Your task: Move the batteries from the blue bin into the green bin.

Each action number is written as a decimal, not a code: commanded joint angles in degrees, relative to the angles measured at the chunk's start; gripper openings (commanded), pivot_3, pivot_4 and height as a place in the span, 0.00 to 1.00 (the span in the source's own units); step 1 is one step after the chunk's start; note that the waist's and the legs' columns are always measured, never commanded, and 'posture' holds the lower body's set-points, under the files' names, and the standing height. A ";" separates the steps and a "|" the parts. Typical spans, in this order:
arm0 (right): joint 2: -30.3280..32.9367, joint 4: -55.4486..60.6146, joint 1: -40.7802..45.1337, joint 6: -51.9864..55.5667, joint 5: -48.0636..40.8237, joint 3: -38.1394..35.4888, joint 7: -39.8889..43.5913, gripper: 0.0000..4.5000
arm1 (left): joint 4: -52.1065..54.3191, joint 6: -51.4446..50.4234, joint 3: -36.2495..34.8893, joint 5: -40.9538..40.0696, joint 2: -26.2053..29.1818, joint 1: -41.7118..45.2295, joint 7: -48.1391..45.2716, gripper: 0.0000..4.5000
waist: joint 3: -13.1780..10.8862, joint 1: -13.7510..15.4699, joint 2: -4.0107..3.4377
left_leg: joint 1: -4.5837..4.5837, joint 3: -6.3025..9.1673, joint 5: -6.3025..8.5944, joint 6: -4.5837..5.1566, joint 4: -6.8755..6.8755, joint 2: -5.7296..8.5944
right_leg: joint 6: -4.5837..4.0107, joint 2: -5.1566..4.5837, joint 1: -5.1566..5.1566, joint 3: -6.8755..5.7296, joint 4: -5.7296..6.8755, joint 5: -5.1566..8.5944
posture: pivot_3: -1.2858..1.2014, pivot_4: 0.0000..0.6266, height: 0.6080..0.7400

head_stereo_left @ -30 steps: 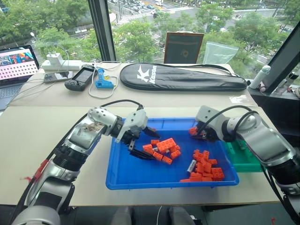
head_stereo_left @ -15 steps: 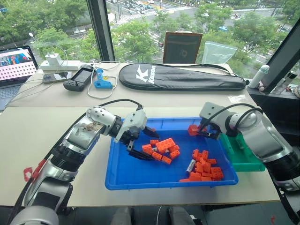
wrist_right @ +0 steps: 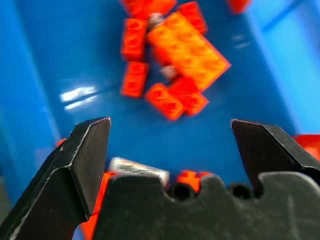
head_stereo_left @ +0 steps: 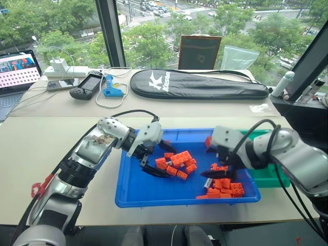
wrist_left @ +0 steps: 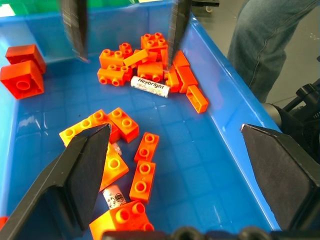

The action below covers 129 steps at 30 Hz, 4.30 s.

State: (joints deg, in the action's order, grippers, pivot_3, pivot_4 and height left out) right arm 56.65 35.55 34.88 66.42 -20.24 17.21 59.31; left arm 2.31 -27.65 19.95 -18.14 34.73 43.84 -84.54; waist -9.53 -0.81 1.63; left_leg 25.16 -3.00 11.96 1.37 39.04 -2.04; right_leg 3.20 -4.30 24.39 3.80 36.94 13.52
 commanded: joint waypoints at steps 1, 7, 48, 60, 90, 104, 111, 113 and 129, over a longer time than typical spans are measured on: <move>-0.58 1.60 -0.41 2.01 -1.00 1.25 -1.98 1.00 | 0.55 0.96 -0.49 -0.37 0.21 0.71 -0.52 1.00 | 0.00 0.00 0.00 | 0.00 0.00 0.00 0.00 0.00 0.00 | 0.00 0.00 0.00 0.00 0.01 0.00 | 0.52 0.24 0.95; -2.39 -0.04 -0.37 5.60 -0.74 4.10 -6.25 1.00 | 1.25 0.89 -0.48 -0.34 0.76 0.08 -0.62 1.00 | 0.00 0.03 0.00 | 0.00 0.00 0.00 0.00 0.00 0.00 | 0.00 0.00 0.00 0.00 0.01 0.00 | 0.52 0.24 0.95; -5.94 -0.07 1.00 19.94 -7.49 4.28 -20.94 0.56 | 0.42 1.57 -0.36 -0.04 1.00 0.56 -0.50 1.00 | 0.00 -0.04 0.00 | 0.00 0.02 0.00 0.00 0.00 0.00 | 0.00 0.01 0.00 0.00 0.01 0.00 | 0.52 0.24 0.95; -1.84 1.45 5.11 25.65 -15.76 -20.38 -15.95 0.56 | -4.37 -0.29 -5.73 -3.44 -5.85 5.22 5.97 1.00 | 0.00 0.67 0.01 | 0.09 0.13 0.00 0.01 0.02 0.07 | 0.01 -0.04 -0.02 -0.04 -0.08 0.00 | 0.52 0.24 0.95; 13.93 -16.17 -15.31 3.85 -4.67 -32.28 -18.66 1.00 | -2.88 -4.59 -9.16 -8.12 -8.59 7.13 10.28 1.00 | 0.02 0.00 -0.04 | 0.01 0.02 0.06 0.10 -0.03 0.11 | 0.07 -0.05 -0.04 0.10 -0.09 0.03 | 0.52 0.24 0.95; -1.40 -5.53 2.72 6.69 -17.06 -16.97 -16.17 1.00 | -11.19 2.86 -10.21 -3.19 0.12 6.07 5.60 1.00 | 0.01 -1.02 -0.03 | -0.05 0.22 0.06 0.10 -0.05 0.08 | 0.03 0.03 -0.09 0.05 -0.06 0.03 | 0.52 0.24 0.95; -9.62 -10.00 4.53 -0.13 -9.26 -2.87 -19.32 1.00 | -8.83 1.60 -9.97 -3.27 2.18 4.28 3.41 1.00 | 0.01 -0.04 -0.03 | 0.12 0.15 0.06 0.10 -0.04 0.10 | 0.07 -0.03 0.00 0.04 -0.12 0.05 | 0.52 0.24 0.95; -11.31 -12.06 5.67 -1.14 -7.92 -0.70 -19.15 1.00 | -8.38 1.38 -9.97 -3.04 2.83 3.71 3.18 1.00 | 0.01 -0.02 -0.03 | 0.12 0.14 0.06 0.10 -0.04 0.11 | 0.06 -0.02 0.02 0.04 -0.09 0.05 | 0.52 0.24 0.95; -13.76 -20.71 7.76 -14.81 1.98 9.43 -9.63 1.00 | -5.88 0.56 -8.62 -1.56 3.11 1.52 4.47 1.00 | 0.01 0.03 -0.03 | 0.10 0.15 0.06 0.10 -0.01 0.09 | 0.06 0.02 0.03 0.03 0.01 0.05 | 0.52 0.24 0.95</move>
State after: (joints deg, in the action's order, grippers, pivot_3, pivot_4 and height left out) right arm 42.76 15.18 41.45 54.26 -19.77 26.82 48.23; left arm -5.29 -27.68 11.49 -19.78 37.63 45.16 -80.22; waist -9.52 -0.78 1.60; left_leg 25.27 -2.84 12.02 1.46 39.03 -1.95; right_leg 3.27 -4.28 24.41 3.83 36.95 13.57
